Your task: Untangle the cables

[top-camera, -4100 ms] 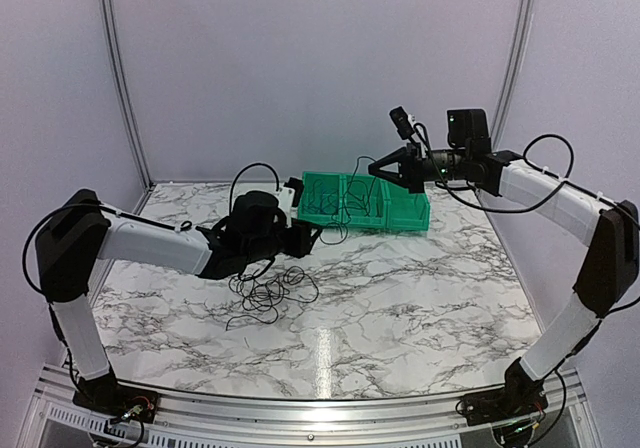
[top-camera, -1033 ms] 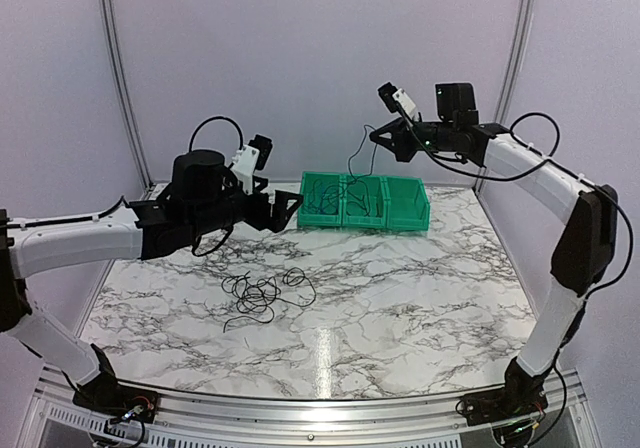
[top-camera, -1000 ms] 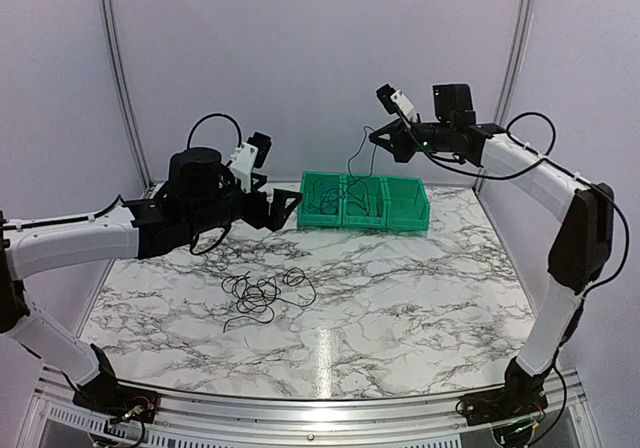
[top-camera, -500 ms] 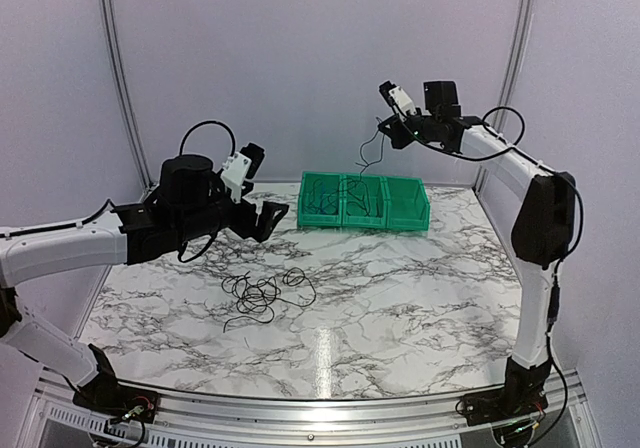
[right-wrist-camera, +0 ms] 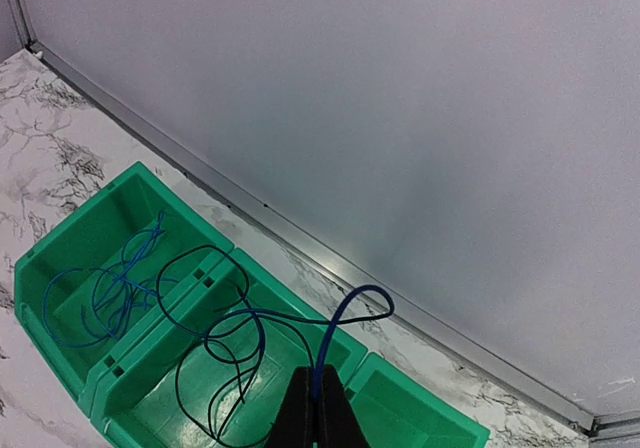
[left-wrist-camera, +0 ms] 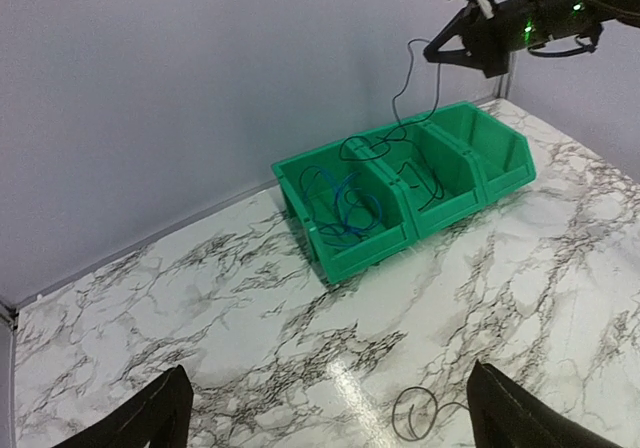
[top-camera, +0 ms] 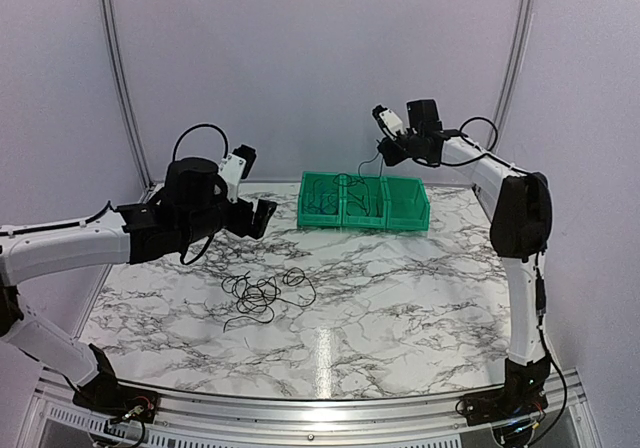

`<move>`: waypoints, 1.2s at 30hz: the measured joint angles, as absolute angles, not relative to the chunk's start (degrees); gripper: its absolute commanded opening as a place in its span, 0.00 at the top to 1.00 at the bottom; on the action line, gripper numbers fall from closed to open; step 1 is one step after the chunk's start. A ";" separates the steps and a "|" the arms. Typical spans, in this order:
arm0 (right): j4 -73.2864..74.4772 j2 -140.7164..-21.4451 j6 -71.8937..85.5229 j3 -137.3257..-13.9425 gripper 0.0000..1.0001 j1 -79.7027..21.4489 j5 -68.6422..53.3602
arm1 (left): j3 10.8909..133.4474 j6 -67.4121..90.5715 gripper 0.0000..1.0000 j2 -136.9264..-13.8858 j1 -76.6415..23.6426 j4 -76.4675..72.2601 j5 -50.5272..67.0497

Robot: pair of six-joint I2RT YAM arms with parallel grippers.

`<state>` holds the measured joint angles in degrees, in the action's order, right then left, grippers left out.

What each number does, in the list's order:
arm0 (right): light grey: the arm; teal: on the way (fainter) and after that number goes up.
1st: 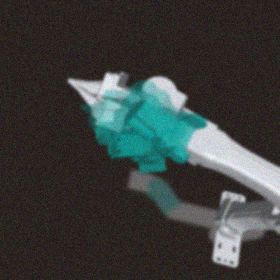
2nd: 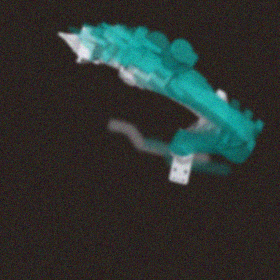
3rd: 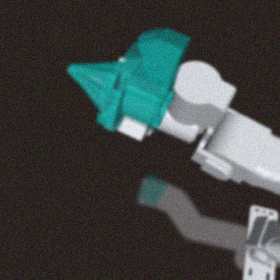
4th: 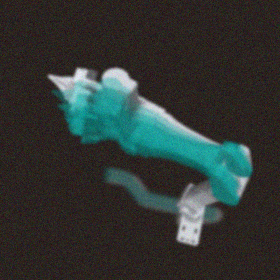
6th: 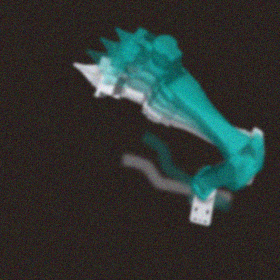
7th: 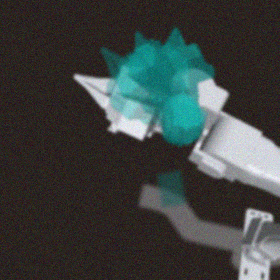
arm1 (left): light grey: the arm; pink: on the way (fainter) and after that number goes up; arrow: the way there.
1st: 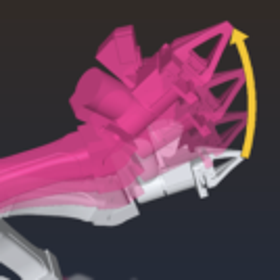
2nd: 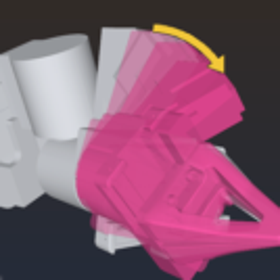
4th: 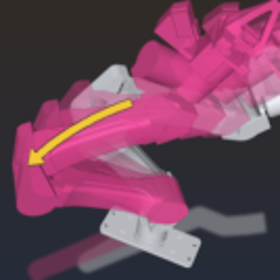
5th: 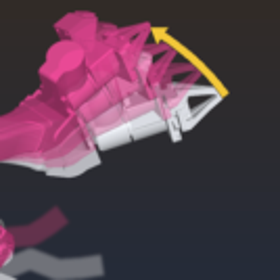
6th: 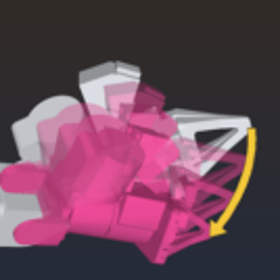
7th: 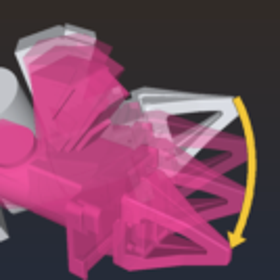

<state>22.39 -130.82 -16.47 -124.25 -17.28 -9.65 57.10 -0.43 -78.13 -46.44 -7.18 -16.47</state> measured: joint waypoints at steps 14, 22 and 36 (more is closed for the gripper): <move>22.24 -120.25 -16.36 -117.75 1.00 -17.28 -9.63 | 59.02 1.67 0.01 -80.58 -45.01 -2.66 -35.24; 21.06 -118.67 -16.60 -115.98 1.00 -17.28 -8.91 | 57.36 -0.71 0.01 -77.49 -44.51 -4.73 -35.22; 23.99 -134.93 -16.03 -123.66 1.00 -17.28 -12.38 | 56.64 -1.83 0.01 -77.49 -44.45 -6.02 -33.41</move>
